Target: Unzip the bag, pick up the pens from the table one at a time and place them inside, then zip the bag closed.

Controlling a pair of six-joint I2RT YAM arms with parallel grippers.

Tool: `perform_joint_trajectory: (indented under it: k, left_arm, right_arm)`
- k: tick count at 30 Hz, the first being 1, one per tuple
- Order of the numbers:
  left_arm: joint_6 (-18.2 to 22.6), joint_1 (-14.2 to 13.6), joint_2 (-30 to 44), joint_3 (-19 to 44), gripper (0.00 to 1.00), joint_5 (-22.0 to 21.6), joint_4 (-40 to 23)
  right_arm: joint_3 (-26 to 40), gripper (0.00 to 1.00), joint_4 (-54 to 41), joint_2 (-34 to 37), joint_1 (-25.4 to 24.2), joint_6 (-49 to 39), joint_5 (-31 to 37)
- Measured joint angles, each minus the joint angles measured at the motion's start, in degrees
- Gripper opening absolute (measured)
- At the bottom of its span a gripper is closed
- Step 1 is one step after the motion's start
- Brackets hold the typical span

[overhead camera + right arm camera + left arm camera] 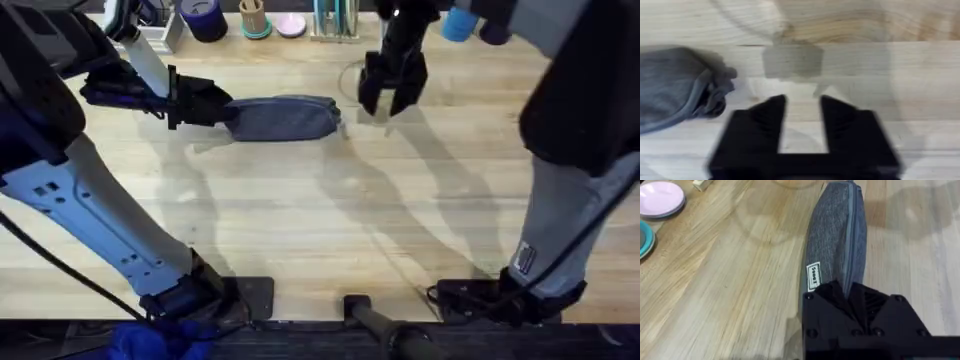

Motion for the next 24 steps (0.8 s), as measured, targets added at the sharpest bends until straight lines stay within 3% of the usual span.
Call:
perform_joint_trajectory:
  k: [4,5,11,12,14,15,24]
  left_arm:
    - [0.02,0.00,0.00,0.00,0.051,0.00,0.00]
    - [0.01,0.00,0.00,0.00,0.106,-0.03,-0.01]
    - [-0.13,0.13,0.00,0.00,0.552,-0.27,0.02]
    - [0.09,0.15,0.00,0.01,0.646,-0.28,0.03]
    - [-0.05,0.15,0.00,0.00,0.927,-0.31,0.02]
    - [-0.06,0.15,0.00,0.01,0.975,-0.26,0.00]
    - [-0.04,0.15,0.00,0.00,0.995,-0.28,0.00]
  right_arm:
    - [0.00,0.946,-0.01,-3.97,0.00,-0.31,1.16]
    - [0.00,0.982,-0.03,-4.79,0.00,-0.38,1.35]
    - [0.00,0.995,-0.05,-7.11,0.00,-0.38,1.82]
    - [0.00,0.995,-0.07,-7.27,0.00,-0.40,1.85]
    - [0.00,0.995,-0.08,-7.81,0.00,-0.38,1.97]
    - [0.00,0.995,-0.07,-8.23,0.00,-0.40,2.02]
    - [0.00,0.996,-0.19,-14.36,0.00,-0.40,2.02]
